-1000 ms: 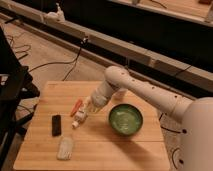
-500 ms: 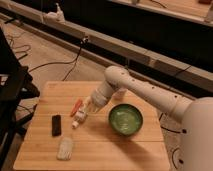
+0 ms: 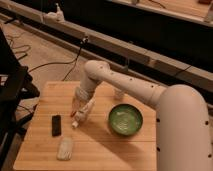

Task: Push the eraser across the table

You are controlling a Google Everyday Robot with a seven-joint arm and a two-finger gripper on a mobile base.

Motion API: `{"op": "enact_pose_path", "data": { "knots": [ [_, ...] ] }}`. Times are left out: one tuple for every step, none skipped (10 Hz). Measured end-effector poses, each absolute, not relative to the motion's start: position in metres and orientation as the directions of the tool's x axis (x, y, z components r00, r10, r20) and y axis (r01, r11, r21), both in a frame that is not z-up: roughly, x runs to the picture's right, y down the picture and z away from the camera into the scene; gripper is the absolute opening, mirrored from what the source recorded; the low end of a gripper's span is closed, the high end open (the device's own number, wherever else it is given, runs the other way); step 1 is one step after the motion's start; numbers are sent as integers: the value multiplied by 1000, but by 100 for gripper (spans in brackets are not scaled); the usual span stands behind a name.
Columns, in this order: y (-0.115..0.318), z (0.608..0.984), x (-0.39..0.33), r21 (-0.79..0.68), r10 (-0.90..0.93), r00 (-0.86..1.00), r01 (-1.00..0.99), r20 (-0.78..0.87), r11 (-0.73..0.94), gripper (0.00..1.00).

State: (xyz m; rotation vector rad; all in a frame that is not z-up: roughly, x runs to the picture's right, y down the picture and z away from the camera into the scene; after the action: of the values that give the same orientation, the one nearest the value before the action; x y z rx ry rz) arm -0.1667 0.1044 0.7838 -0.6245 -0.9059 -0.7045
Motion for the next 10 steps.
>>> {"op": "enact_pose_path", "data": {
  "knots": [
    [107, 790, -178, -184, -278, 421, 776, 863, 604, 0],
    [111, 796, -186, -188, -270, 415, 781, 869, 596, 0],
    [118, 801, -198, -188, -246, 399, 782, 883, 594, 0],
    [123, 801, -206, -186, -229, 385, 784, 894, 593, 0],
    [123, 801, -207, -185, -226, 383, 783, 895, 594, 0],
    [123, 801, -205, -187, -226, 386, 781, 894, 596, 0],
    [123, 801, -205, -186, -226, 385, 781, 895, 596, 0],
    [123, 801, -208, -184, -228, 383, 784, 895, 593, 0],
    [125, 804, -207, -188, -231, 386, 787, 893, 588, 0],
    [131, 808, -207, -199, -225, 389, 791, 893, 579, 0]
  ]
}}
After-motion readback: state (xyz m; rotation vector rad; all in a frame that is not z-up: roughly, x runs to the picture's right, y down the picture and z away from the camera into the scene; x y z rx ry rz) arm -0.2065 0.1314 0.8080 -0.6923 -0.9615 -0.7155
